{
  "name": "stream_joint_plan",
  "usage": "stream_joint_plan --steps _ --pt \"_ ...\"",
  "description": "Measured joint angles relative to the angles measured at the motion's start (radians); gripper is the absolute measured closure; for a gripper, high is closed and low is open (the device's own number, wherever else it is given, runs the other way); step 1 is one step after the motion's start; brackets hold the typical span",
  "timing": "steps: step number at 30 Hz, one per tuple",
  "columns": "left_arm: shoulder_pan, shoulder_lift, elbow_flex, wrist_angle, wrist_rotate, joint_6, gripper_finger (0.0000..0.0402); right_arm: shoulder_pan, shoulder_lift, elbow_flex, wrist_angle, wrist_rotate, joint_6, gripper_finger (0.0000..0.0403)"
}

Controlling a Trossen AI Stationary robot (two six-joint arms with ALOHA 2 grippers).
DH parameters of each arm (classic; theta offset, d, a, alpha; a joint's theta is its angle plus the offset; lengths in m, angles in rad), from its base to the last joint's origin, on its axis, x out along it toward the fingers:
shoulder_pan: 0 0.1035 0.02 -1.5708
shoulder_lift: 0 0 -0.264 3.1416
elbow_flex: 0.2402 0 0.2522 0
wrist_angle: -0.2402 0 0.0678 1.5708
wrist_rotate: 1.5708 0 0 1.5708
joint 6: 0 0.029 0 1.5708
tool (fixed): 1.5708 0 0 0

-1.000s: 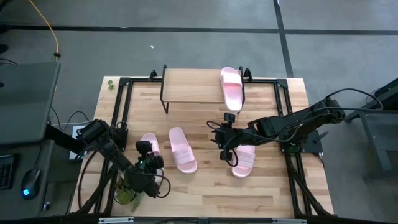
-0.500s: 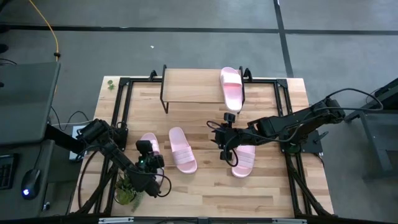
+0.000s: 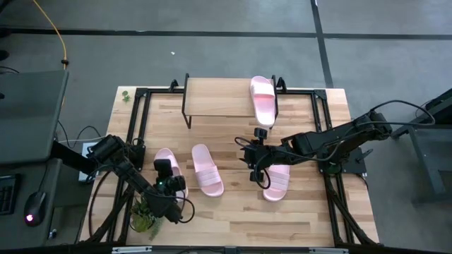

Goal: Pick and place slides into the shelf
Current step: Put the white slide on the shelf

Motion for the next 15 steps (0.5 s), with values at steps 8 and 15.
stream_joint_plan --steps 8,15 --pt "0.000 0.000 0.000 -0.047 0.012 0.000 0.0396 0.000 0.000 0.000 -0.008 0.000 -0.031 0.0256" --pt "-0.001 0.000 0.048 -0.113 0.008 -0.003 0.0398 0.008 0.000 0.000 -0.008 0.014 -0.080 0.0256"
